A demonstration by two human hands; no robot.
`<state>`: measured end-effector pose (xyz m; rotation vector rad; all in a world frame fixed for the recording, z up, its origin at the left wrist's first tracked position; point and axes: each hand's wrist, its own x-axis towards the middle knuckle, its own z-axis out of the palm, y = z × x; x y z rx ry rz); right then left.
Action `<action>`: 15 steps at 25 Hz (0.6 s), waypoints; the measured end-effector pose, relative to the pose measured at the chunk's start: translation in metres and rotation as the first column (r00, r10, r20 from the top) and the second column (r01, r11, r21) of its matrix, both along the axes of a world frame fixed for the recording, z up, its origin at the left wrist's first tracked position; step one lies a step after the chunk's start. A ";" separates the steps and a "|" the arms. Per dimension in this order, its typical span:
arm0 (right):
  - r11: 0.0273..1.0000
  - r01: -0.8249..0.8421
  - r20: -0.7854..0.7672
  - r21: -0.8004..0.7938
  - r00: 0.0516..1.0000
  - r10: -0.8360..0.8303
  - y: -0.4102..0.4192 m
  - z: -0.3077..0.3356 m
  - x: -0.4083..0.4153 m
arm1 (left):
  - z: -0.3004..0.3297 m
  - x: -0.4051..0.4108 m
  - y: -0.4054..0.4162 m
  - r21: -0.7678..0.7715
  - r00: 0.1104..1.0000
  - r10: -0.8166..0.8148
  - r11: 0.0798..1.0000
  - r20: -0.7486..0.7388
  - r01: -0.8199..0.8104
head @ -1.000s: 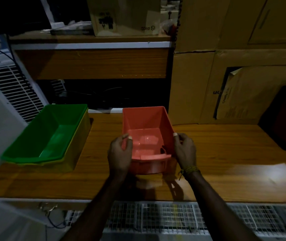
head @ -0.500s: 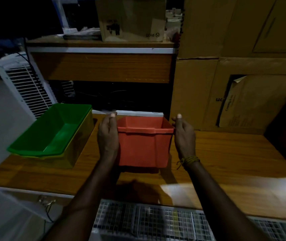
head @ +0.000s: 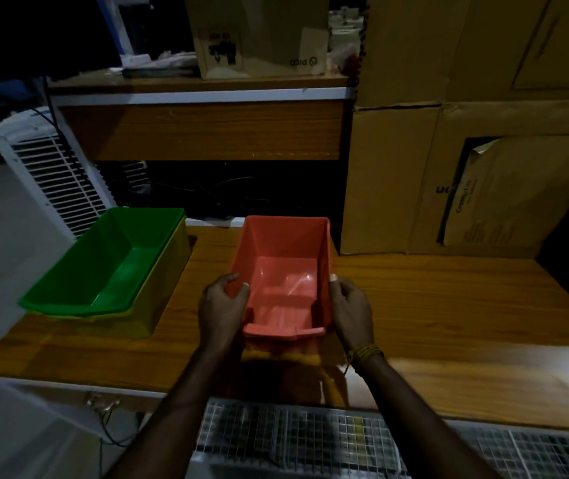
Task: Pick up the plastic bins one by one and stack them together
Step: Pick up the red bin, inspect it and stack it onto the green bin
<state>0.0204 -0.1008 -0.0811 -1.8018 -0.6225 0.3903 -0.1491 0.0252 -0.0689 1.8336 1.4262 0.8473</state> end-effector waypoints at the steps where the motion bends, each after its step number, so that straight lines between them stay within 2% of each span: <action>1: 1.000 0.012 0.010 -0.013 1.000 -0.012 0.003 -0.001 -0.001 | -0.002 0.000 0.004 0.010 0.999 -0.007 1.000 -0.037 0.008; 7: 0.991 0.123 0.064 -0.041 0.991 -0.121 0.029 0.010 -0.016 | -0.006 0.004 0.025 0.041 0.941 -0.125 0.989 -0.315 0.145; 15: 0.956 0.277 0.081 -0.099 0.960 -0.270 0.058 0.021 -0.056 | 0.004 -0.006 0.060 0.078 0.951 -0.222 0.967 -0.215 0.243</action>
